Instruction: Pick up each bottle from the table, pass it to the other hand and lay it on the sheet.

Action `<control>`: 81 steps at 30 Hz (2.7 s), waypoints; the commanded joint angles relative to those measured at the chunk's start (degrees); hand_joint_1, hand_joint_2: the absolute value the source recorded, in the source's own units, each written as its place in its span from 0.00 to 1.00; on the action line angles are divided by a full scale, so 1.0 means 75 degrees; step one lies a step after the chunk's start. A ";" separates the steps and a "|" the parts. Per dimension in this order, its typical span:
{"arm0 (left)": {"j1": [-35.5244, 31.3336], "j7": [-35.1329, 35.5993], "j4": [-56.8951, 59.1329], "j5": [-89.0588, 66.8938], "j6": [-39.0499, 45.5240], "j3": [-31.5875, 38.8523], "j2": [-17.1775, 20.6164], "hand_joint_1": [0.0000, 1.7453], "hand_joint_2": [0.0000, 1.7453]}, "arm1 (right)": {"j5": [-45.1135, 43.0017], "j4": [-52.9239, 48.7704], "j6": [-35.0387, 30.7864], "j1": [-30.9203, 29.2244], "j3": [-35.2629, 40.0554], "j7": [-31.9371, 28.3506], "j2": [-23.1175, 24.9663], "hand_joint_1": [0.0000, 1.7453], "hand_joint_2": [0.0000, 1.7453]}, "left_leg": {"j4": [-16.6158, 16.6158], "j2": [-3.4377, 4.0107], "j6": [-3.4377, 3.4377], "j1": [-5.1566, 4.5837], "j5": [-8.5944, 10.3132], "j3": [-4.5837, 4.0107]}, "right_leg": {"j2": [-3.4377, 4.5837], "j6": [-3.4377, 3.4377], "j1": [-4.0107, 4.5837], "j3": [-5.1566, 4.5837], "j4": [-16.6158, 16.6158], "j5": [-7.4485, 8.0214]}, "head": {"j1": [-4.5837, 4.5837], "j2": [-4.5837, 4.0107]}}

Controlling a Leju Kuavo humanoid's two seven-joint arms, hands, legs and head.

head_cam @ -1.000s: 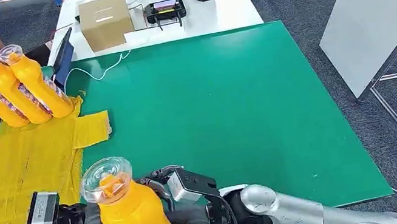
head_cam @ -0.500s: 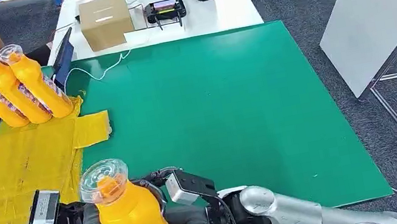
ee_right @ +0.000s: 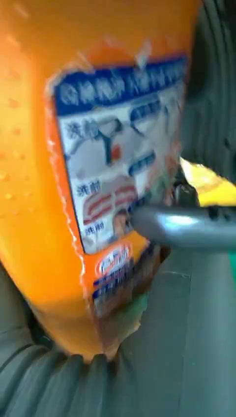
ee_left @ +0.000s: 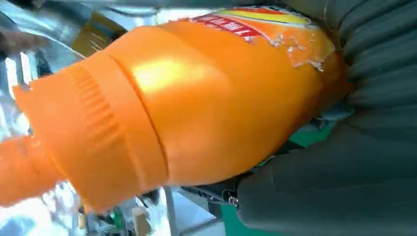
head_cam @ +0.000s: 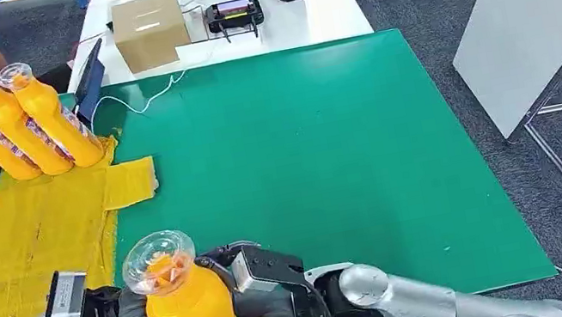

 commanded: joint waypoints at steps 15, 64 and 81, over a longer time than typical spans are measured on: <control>0.0720 -0.0112 -0.0086 -0.0676 0.0242 0.0932 0.0158 1.00 1.00 | 0.0910 -0.0309 -0.0198 0.1415 -0.1365 0.0332 -0.0809 0.00 0.00 | 0.0002 -0.0011 -0.0003 0.0003 -0.0002 -0.0001 | 0.0024 -0.0008 0.0002 0.0003 0.0000 0.0000 | -0.0003 0.0000; 0.2335 0.0712 0.0785 -1.4687 0.7232 0.3653 -0.0796 1.00 1.00 | 0.5423 -0.6706 -0.1817 0.9372 -1.0210 -0.3186 0.0023 0.00 0.00 | -0.0004 -0.0056 0.0002 -0.0011 -0.0010 -0.0024 | -0.0008 -0.0016 -0.0009 -0.0020 -0.0014 -0.0011 | -0.0003 0.0000; 0.0478 0.0297 0.3515 -1.4062 0.6554 0.2602 -0.0792 1.00 1.00 | 0.5278 -0.6328 -0.1463 0.8905 -0.9812 -0.2989 -0.0547 0.00 0.00 | -0.0011 -0.0034 0.0007 -0.0018 0.0000 -0.0017 | -0.0011 -0.0005 -0.0015 -0.0015 -0.0017 -0.0002 | -0.0003 0.0000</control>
